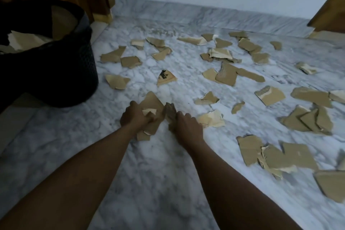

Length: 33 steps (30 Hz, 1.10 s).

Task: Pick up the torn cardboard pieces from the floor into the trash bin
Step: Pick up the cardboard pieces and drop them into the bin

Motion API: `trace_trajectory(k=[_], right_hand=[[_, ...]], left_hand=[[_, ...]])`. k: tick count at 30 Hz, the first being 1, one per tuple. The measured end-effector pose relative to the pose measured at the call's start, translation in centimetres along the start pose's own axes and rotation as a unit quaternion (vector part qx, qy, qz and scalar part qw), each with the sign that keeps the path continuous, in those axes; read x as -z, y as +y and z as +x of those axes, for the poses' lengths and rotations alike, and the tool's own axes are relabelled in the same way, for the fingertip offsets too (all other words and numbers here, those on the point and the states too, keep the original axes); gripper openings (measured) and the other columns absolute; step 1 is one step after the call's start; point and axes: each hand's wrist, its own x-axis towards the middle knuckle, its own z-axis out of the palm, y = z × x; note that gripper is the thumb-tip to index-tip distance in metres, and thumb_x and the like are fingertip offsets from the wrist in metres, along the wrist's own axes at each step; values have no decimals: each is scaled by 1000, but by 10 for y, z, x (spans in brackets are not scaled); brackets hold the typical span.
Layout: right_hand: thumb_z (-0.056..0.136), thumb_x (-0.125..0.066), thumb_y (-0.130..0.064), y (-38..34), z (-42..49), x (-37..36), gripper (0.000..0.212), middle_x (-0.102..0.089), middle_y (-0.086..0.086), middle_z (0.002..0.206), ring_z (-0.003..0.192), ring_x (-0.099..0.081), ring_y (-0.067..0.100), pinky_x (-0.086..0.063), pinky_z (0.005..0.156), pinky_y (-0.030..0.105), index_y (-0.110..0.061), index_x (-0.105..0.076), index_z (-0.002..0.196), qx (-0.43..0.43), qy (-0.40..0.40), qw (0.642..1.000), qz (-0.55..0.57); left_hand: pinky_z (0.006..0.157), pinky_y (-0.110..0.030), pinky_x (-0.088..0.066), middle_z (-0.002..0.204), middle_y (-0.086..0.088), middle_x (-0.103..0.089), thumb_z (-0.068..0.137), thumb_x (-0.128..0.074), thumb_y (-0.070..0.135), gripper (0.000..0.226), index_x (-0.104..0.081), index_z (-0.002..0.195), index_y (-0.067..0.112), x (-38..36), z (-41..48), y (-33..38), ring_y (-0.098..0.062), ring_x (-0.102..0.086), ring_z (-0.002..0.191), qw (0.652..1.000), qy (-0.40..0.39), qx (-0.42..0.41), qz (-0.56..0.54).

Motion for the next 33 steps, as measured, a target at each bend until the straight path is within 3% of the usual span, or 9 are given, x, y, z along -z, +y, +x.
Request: trace_trajectory(k=[4, 6, 9, 14, 18, 21, 25, 30, 33], right_hand=[[82, -67, -42, 26, 2, 15, 58, -66, 11, 109, 98, -64, 33, -48, 75, 37, -11, -46, 126, -202, -3, 933, 298], [80, -65, -56, 54, 10, 23, 61, -64, 11, 119, 111, -60, 32, -49, 90, 40, -9, -59, 118, -307, 38, 901, 304], [85, -56, -64, 87, 16, 31, 70, -41, 13, 137, 130, -34, 35, -31, 107, 49, -10, -50, 128, -406, 14, 879, 248], [83, -62, -58, 96, 22, 32, 66, -36, 10, 136, 132, -29, 34, -25, 111, 56, -14, -49, 131, -358, -50, 916, 174], [73, -72, -46, 95, 33, 26, 72, -47, 10, 130, 125, -44, 33, -32, 108, 53, -15, -44, 133, -349, -54, 914, 198], [64, -84, -36, 106, 31, 37, 101, -58, 11, 122, 112, -58, 31, -47, 97, 46, -8, -27, 142, -335, -53, 890, 304], [84, -77, -22, 161, 15, 95, 35, -68, 18, 105, 87, -66, 29, -57, 86, 45, 3, -64, 105, -274, -159, 873, 370], [66, -87, -46, 240, -16, 135, 67, -71, 13, 109, 100, -69, 33, -54, 96, 50, -5, -66, 115, -330, -161, 878, 308], [75, -82, -44, 261, -37, 122, 60, -70, 9, 117, 106, -68, 28, -51, 102, 45, -9, -67, 121, -355, -194, 867, 293]], left_hand=[[76, -35, -42, 126, -19, -55, 87, -65, 37, 52, -46, 122, 4, 1, -8, 1, -37, -55, 112, 999, 22, -45, -11], [75, -33, -40, 126, -19, -56, 90, -61, 31, 47, -50, 125, 1, 0, -9, 4, -37, -55, 112, 997, 29, -42, -59], [74, -32, -44, 123, -18, -61, 90, -62, 31, 46, -57, 124, 2, -7, -9, 24, -35, -60, 108, 979, 57, -13, -197], [68, -32, -43, 118, -16, -63, 91, -63, 38, 49, -57, 123, 2, -16, 2, 89, -32, -62, 103, 943, 44, -26, -328], [80, -32, -45, 127, -10, -59, 91, -64, 38, 53, -52, 133, 6, -22, 11, 138, -29, -58, 112, 940, -3, -67, -333], [82, -29, -42, 122, -5, -55, 93, -61, 35, 51, -48, 134, 8, -31, 18, 158, -26, -55, 111, 950, -39, -88, -298], [78, -30, -47, 120, 0, -56, 91, -64, 38, 50, -50, 129, 9, -49, 28, 172, -21, -56, 100, 961, -118, -120, -219], [90, -36, -48, 134, -6, -55, 88, -65, 45, 58, -49, 135, 13, -92, 24, 185, -29, -54, 118, 970, -155, -160, -97], [102, -46, -40, 139, -9, -48, 88, -61, 51, 61, -46, 138, 19, -120, 20, 185, -34, -43, 127, 978, -132, -155, 32]])
